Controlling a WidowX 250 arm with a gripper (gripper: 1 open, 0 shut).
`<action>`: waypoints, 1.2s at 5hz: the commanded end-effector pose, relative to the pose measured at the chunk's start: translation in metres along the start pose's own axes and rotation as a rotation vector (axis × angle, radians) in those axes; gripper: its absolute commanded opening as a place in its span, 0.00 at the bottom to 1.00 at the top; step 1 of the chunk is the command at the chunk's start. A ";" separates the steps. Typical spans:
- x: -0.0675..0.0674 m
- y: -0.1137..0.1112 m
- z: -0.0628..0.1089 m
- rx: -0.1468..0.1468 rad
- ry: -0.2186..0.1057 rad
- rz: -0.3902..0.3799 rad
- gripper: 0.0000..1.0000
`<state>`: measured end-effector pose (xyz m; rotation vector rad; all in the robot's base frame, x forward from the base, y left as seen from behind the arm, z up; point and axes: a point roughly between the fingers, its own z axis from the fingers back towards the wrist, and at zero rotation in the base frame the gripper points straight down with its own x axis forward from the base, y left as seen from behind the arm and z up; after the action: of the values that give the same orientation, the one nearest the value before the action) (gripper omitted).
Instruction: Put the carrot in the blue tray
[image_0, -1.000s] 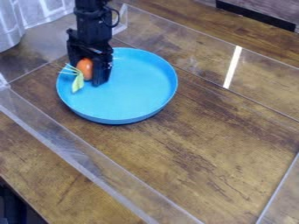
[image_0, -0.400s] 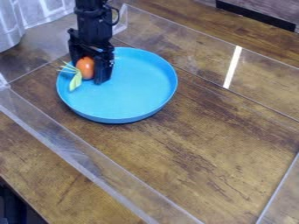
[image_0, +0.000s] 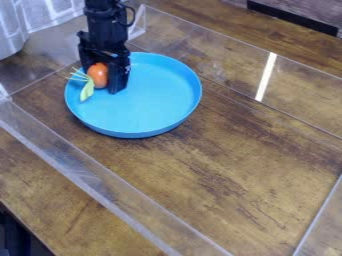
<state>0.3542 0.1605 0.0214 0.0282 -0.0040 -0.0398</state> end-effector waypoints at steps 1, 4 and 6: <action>-0.003 0.013 0.004 0.009 -0.018 0.022 1.00; 0.001 0.014 0.019 0.011 -0.035 0.016 1.00; 0.003 0.015 0.030 0.014 -0.049 0.012 1.00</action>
<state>0.3548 0.1585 0.0265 0.0072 0.0102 -0.0563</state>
